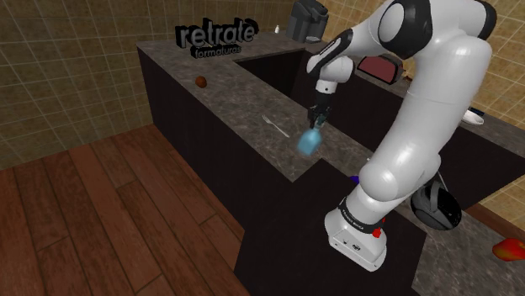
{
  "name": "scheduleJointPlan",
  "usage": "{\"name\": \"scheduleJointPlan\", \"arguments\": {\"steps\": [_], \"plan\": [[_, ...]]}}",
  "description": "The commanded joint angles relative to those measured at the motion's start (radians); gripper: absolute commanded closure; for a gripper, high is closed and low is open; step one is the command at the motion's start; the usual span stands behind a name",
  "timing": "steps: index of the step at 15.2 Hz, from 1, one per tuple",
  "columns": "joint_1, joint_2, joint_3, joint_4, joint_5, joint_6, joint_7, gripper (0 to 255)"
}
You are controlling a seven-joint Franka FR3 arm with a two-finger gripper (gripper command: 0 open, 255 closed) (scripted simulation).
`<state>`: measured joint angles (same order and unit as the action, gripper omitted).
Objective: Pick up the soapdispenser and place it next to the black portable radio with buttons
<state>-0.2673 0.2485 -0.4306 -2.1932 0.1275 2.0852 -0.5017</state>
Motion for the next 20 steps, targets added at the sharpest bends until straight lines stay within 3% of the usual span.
{"name": "scheduleJointPlan", "arguments": {"steps": [1, 20], "plan": [[0.003, -0.023, -0.004, 0.003, -0.012, -0.024, 0.008, 255], [0.019, -0.184, -0.018, 0.093, -0.09, -0.257, 0.068, 255]]}}
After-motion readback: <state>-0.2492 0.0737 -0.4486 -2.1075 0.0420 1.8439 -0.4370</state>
